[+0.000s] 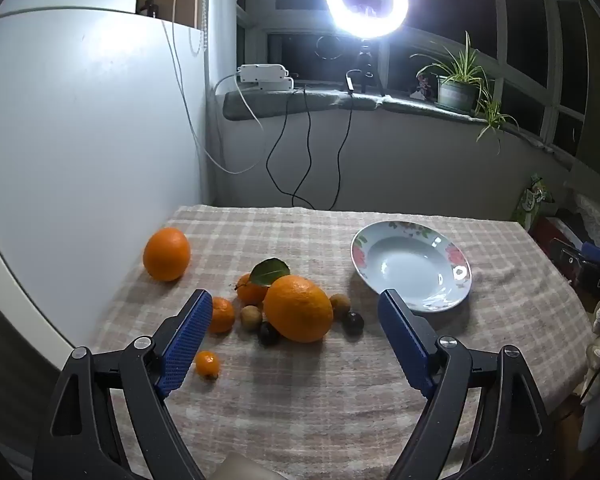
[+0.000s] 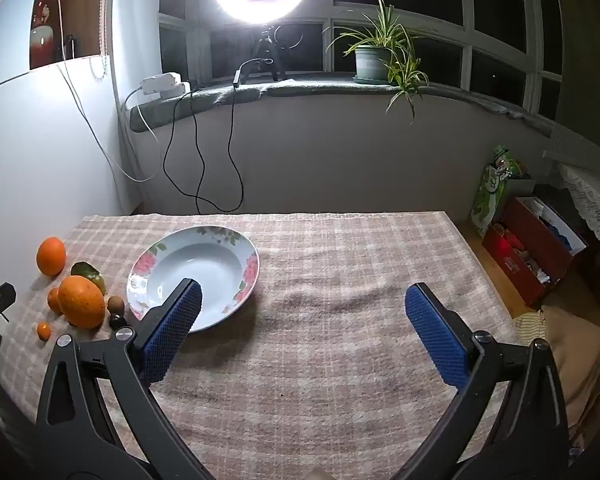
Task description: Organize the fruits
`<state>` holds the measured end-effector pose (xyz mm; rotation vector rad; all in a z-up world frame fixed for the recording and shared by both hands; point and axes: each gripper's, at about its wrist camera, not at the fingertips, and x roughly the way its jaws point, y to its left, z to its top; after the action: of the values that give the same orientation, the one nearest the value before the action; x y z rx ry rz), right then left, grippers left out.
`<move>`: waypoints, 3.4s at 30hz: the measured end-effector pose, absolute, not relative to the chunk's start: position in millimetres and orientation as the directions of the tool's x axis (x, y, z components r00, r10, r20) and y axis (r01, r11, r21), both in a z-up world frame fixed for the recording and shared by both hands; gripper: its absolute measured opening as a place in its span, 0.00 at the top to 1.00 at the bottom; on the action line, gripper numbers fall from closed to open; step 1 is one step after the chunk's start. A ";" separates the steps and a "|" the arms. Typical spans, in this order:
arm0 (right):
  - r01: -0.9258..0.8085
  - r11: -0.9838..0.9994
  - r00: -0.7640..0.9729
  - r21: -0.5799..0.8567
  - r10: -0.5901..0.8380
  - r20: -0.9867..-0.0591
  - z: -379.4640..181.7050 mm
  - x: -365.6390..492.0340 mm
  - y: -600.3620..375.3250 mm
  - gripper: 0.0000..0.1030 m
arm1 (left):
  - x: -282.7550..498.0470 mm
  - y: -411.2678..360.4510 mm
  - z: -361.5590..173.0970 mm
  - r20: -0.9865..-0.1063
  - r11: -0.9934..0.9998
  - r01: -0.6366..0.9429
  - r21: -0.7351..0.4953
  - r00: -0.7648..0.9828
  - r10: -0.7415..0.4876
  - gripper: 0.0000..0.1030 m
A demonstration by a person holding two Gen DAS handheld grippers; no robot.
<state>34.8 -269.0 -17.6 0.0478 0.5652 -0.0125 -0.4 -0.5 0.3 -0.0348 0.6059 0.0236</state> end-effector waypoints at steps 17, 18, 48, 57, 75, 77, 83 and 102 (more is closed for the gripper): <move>0.029 0.999 0.845 0.028 -0.009 -0.534 -18.6 33.7 -267.2 0.00 | -3.1 2.6 1.3 -0.566 0.999 -0.033 -0.027 0.825 0.012 0.18; 0.028 0.999 0.845 0.028 -0.009 -0.534 -21.7 32.5 -264.9 0.00 | -3.6 2.5 1.5 -0.565 0.999 -0.034 -0.028 0.825 0.012 0.18; 0.030 0.999 0.846 0.027 -0.012 -0.533 -19.1 32.2 -267.4 0.00 | -2.8 -0.5 2.6 -0.560 0.999 -0.037 -0.027 0.828 0.016 0.18; 0.029 0.999 0.845 0.028 -0.010 -0.534 -18.6 31.8 -267.6 0.00 | -2.7 -0.6 2.5 -0.560 0.999 -0.037 -0.029 0.828 0.014 0.18; 0.030 0.999 0.845 0.027 -0.011 -0.535 -19.0 31.9 -267.5 0.00 | -3.1 -0.6 2.7 -0.559 0.999 -0.037 -0.029 0.829 0.015 0.18; 0.031 0.999 0.844 0.028 -0.011 -0.536 -18.9 32.2 -267.5 0.00 | -3.2 -0.3 2.6 -0.559 0.999 -0.037 -0.029 0.829 0.015 0.18; 0.028 0.999 0.843 0.027 -0.009 -0.538 -21.8 31.4 -266.1 0.00 | -3.3 -0.4 2.6 -0.559 0.999 -0.037 -0.029 0.829 0.015 0.18; -0.024 0.999 0.828 0.026 0.035 -0.560 -30.0 45.6 -258.2 0.00 | 4.2 0.6 -4.2 -0.573 0.998 -0.039 -0.040 0.819 0.009 0.18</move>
<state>45.6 -258.2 -30.0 0.0182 0.5944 0.0315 4.2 0.6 -4.2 -0.0507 0.6099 0.0251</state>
